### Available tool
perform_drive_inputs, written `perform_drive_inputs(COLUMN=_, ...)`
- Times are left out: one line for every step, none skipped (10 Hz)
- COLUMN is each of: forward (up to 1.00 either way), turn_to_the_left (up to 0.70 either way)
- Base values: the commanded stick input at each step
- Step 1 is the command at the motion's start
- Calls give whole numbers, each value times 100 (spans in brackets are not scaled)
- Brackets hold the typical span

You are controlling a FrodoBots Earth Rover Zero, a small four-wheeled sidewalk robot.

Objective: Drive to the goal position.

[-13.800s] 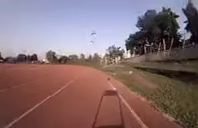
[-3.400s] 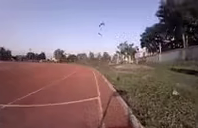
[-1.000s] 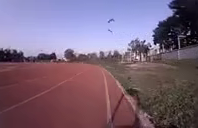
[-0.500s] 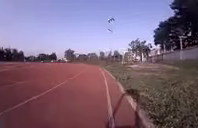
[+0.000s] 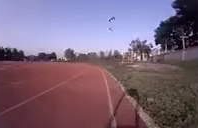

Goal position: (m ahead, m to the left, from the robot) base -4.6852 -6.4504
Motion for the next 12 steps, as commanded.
perform_drive_inputs(forward=70, turn_to_the_left=0)
perform_drive_inputs(forward=70, turn_to_the_left=-5)
perform_drive_inputs(forward=70, turn_to_the_left=-13)
perform_drive_inputs(forward=70, turn_to_the_left=-14)
perform_drive_inputs(forward=70, turn_to_the_left=0)
perform_drive_inputs(forward=70, turn_to_the_left=0)
perform_drive_inputs(forward=70, turn_to_the_left=0)
perform_drive_inputs(forward=70, turn_to_the_left=0)
perform_drive_inputs(forward=70, turn_to_the_left=0)
perform_drive_inputs(forward=70, turn_to_the_left=0)
perform_drive_inputs(forward=70, turn_to_the_left=0)
perform_drive_inputs(forward=70, turn_to_the_left=0)
